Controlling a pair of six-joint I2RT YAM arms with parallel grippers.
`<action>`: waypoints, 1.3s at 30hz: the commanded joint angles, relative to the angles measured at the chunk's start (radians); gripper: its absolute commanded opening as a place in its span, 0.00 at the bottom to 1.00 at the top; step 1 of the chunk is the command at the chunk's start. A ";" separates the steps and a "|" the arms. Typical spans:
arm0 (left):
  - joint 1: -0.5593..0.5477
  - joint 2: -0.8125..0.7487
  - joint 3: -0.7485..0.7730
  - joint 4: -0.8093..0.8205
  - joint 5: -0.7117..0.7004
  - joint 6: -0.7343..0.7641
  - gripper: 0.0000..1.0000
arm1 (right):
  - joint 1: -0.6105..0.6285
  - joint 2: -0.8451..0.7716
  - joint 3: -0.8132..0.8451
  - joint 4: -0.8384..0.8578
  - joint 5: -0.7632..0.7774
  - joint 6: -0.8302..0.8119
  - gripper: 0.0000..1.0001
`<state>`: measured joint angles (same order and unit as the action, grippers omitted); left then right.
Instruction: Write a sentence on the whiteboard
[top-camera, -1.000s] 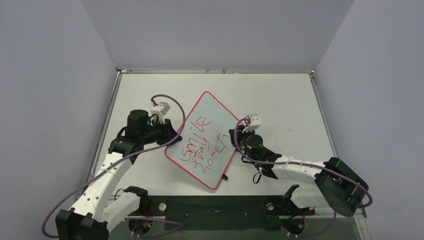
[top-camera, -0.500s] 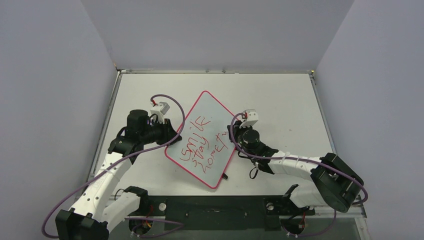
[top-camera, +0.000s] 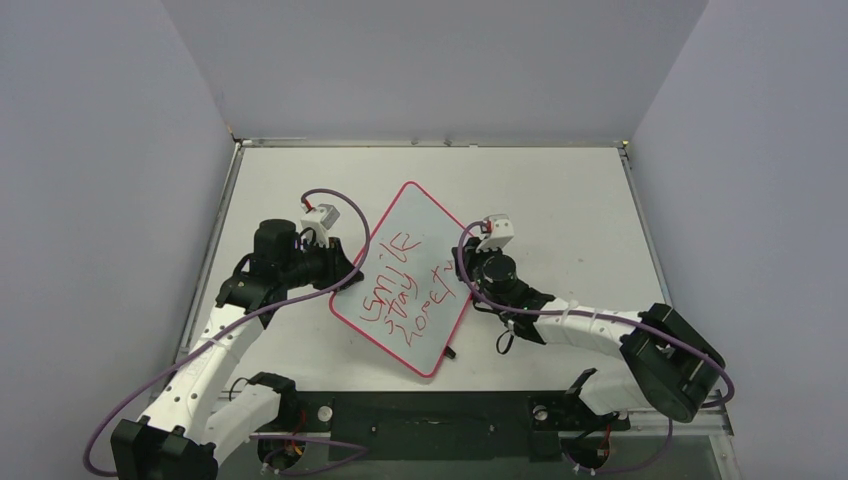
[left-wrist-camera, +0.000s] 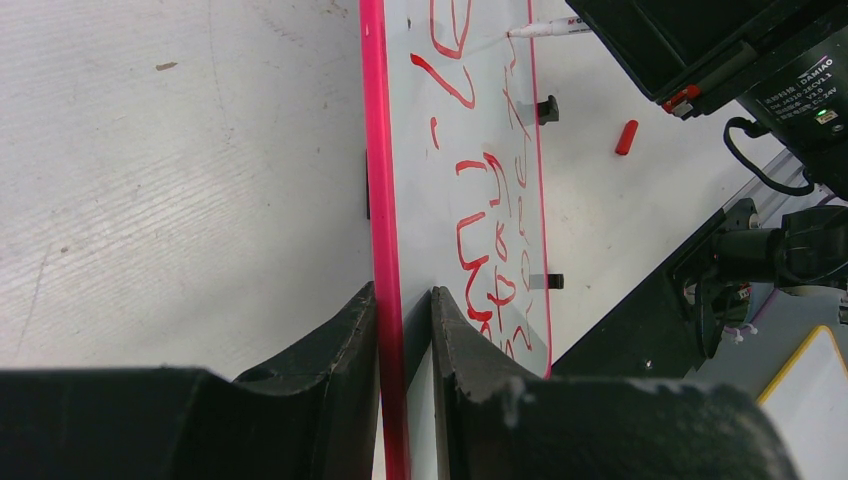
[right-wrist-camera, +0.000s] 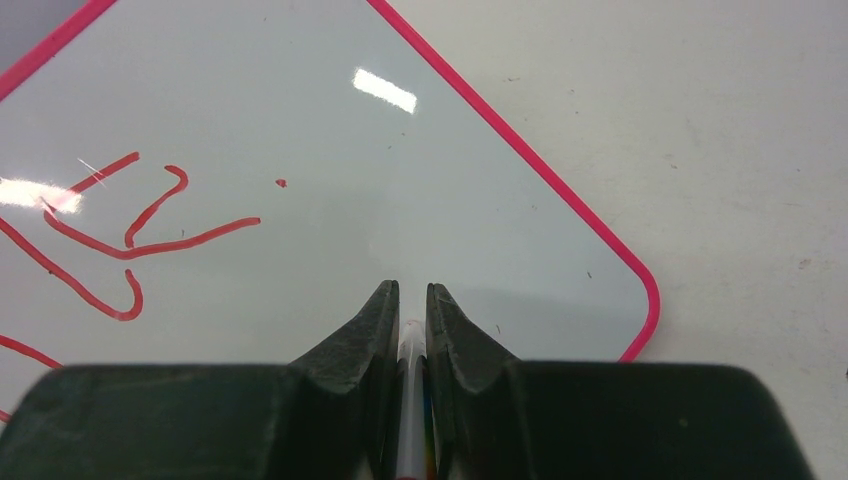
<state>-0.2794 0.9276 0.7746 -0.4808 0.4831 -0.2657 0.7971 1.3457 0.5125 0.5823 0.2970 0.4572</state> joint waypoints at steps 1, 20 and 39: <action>0.000 -0.014 0.001 0.044 0.001 0.060 0.00 | 0.002 0.030 0.041 0.016 -0.044 0.013 0.00; 0.000 -0.016 0.000 0.044 0.002 0.060 0.00 | 0.002 -0.004 -0.078 0.019 -0.024 0.034 0.00; 0.000 -0.018 0.000 0.046 0.006 0.059 0.00 | -0.002 -0.084 -0.074 -0.052 0.046 -0.021 0.00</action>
<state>-0.2794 0.9276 0.7746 -0.4801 0.4839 -0.2657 0.7971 1.2991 0.4240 0.6025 0.3168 0.4706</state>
